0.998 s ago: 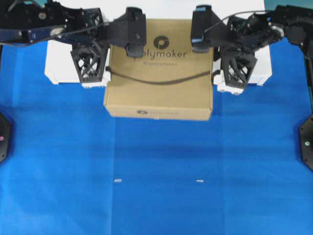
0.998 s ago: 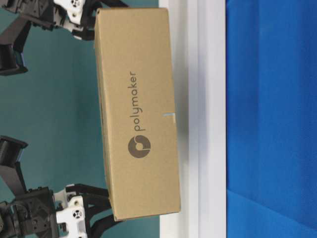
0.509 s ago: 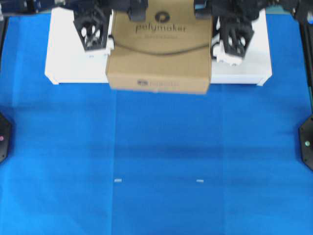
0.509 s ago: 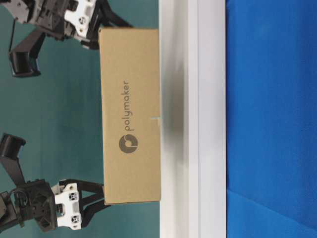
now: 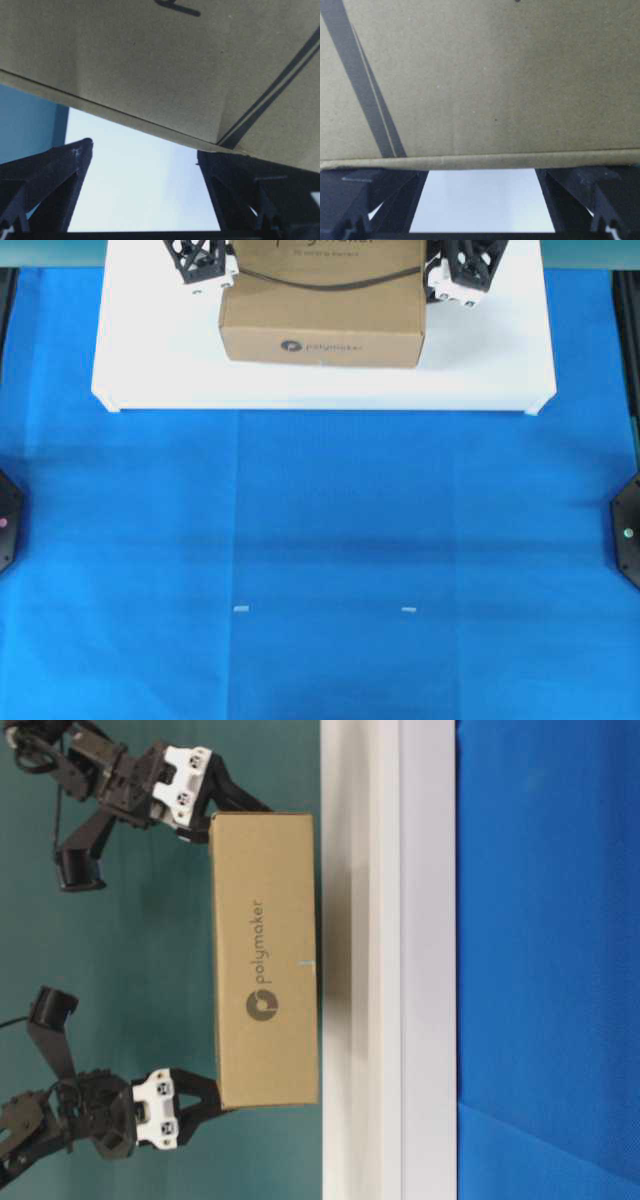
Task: Place the cardboard box on the stand after clamping it between your arms.
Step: 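Lower the box onto the stand top with both grippers, then release the box and pull both grippers outward away from it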
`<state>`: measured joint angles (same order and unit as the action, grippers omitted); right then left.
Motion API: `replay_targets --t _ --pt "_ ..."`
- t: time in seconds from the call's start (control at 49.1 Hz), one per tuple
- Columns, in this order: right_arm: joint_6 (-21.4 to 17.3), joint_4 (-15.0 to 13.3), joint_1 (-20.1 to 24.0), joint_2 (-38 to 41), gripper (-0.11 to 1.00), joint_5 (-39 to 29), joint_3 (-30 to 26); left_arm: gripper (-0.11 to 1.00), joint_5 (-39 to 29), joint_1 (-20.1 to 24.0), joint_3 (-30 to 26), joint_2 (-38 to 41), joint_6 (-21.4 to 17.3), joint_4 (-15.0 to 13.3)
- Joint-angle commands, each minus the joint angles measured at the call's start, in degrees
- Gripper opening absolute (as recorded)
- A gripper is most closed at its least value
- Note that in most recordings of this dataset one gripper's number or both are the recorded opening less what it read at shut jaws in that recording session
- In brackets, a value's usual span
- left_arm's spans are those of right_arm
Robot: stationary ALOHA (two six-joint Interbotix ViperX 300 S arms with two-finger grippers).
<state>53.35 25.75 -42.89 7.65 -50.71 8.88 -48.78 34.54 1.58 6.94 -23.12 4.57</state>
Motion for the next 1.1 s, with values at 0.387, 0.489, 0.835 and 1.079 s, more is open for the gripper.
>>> replay_targets --t 0.387,0.489,0.835,1.079 --pt "3.3 9.7 2.8 2.3 0.98 3.0 -2.5 0.84 8.6 -3.5 -0.4 1.2 1.8 -1.8" --pt "5.0 9.6 2.7 2.5 0.98 5.4 0.0 0.84 11.3 -3.4 3.1 1.2 1.8 -1.8" --pt "5.4 6.9 1.1 1.3 0.98 9.6 5.2 0.85 14.9 -2.3 7.9 0.1 1.6 -1.8" --pt "5.3 5.8 -0.8 -0.1 0.98 9.1 8.0 0.85 14.6 -2.0 10.1 -1.3 -2.2 -1.8"
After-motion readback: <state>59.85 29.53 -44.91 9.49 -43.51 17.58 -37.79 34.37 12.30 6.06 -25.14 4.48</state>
